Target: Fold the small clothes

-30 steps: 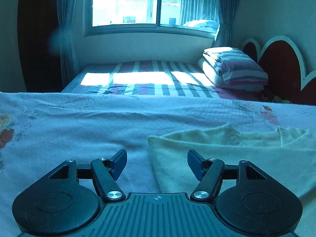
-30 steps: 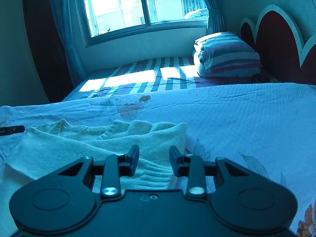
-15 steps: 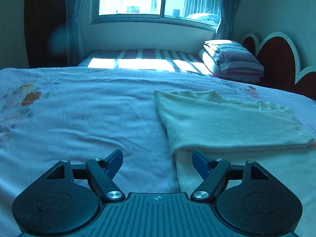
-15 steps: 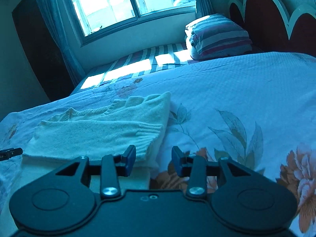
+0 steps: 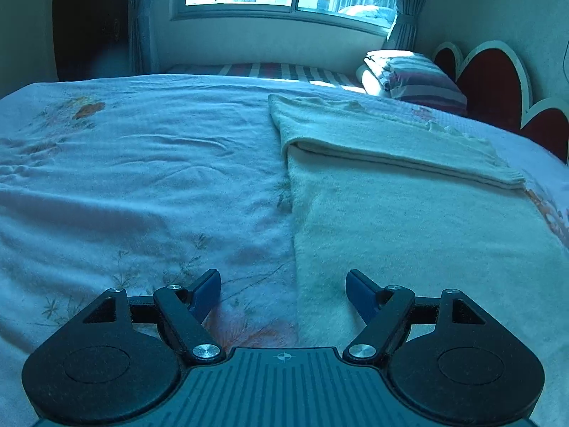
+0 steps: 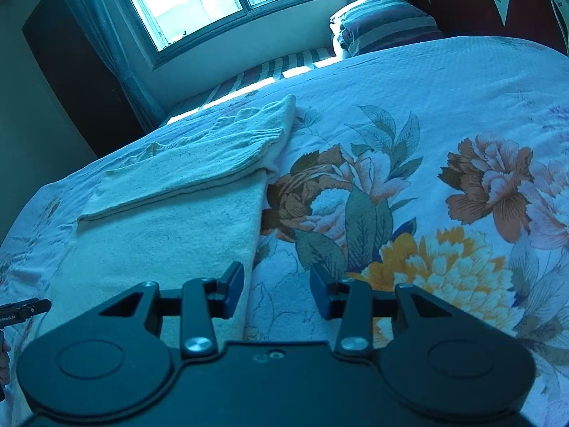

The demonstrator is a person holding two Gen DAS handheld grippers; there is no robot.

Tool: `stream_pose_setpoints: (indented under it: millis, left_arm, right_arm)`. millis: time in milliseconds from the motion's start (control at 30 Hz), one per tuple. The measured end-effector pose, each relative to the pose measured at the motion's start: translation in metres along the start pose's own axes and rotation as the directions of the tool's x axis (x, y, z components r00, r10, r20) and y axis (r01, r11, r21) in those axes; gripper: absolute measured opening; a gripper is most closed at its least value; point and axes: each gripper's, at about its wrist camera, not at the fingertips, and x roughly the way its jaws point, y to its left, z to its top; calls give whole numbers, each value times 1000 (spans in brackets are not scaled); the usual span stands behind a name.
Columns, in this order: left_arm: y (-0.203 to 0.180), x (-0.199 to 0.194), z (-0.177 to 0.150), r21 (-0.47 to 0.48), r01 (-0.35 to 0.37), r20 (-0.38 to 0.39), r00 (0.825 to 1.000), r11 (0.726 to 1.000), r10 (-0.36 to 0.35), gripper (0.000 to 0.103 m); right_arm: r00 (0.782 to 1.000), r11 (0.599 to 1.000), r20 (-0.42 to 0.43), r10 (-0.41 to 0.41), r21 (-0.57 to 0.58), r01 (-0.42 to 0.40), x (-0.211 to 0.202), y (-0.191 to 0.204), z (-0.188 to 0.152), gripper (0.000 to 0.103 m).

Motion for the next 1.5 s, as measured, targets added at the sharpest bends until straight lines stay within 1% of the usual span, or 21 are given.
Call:
stream_pose_setpoints:
  millis: [100,167,267,333,500,533,633,667,733,833,867,933,967,1000,1067,1133,1167,1233,1300,1400,1500]
  left_arm:
    - [-11,0,13,9,16,11,1000,1000,-16,77]
    - [-17,-6,10,29,36,-15,999,999,-36,77]
    - [-15,-28,-16,74,70,-54,996,995,-66,77]
    - [-7,-42,-37,78,87,-98,992,993,-79,77]
    - [8,-88,-80,45,125,-123,985,991,-119,76]
    - [11,-95,-85,33,137,-133,982,990,-132,73]
    - [20,-113,-99,-34,195,-160,967,980,-198,66]
    - [22,-117,-104,-57,215,-168,960,975,-222,66]
    - [29,-124,-110,-114,259,-176,945,959,-276,59]
    - [45,-127,-122,-249,319,-162,917,914,-364,52]
    - [52,-127,-128,-308,332,-146,909,891,-389,50]
    - [64,-125,-136,-419,362,-113,889,833,-444,38]
    - [69,-121,-144,-486,378,-99,872,788,-479,33]
    - [73,-118,-151,-531,385,-89,861,755,-501,28]
    - [78,-114,-165,-592,392,-57,851,704,-522,26]
    - [84,-111,-176,-648,414,-20,830,639,-558,26]
    - [85,-109,-181,-667,423,-4,821,613,-571,26]
    - [85,-105,-185,-676,438,17,813,593,-582,26]
    - [80,-101,-183,-662,448,16,810,601,-586,26]
    - [68,-95,-173,-623,445,-7,820,644,-573,26]
    - [60,-97,-166,-573,443,-28,830,690,-557,25]
  right_arm:
    - [999,1000,32,-6,-11,7,-5,15,3,42]
    - [999,999,35,19,-28,-18,-8,28,4,41]
    - [1000,997,-5,7,-79,-8,-21,43,-10,41]
    - [999,997,-34,13,-72,-15,-37,43,-26,44]
    - [988,999,-152,15,37,-10,-71,26,-85,45]
    - [986,998,-165,26,64,-16,-76,23,-97,45]
    - [986,983,-142,90,169,-65,-94,17,-120,46]
    - [985,972,-133,114,218,-83,-99,14,-127,46]
    - [982,949,-118,151,294,-111,-107,9,-140,45]
    - [977,917,-92,194,370,-147,-117,2,-155,45]
    - [975,906,-85,206,392,-158,-119,0,-159,45]
    - [968,872,-67,240,452,-185,-122,-5,-169,44]
    - [963,853,-58,263,481,-204,-122,-6,-173,44]
    - [957,837,-53,284,501,-221,-121,-7,-176,44]
    - [951,818,-45,305,524,-238,-118,-8,-179,42]
    - [948,797,-28,318,549,-251,-117,-10,-181,42]
    - [945,784,-20,326,564,-259,-118,-11,-184,42]
    - [942,774,-13,335,574,-267,-116,-12,-186,40]
    - [941,769,-6,338,579,-272,-113,-12,-188,35]
    - [937,765,-2,349,579,-283,-104,-12,-184,28]
    - [931,779,-30,364,557,-287,-97,-11,-181,21]
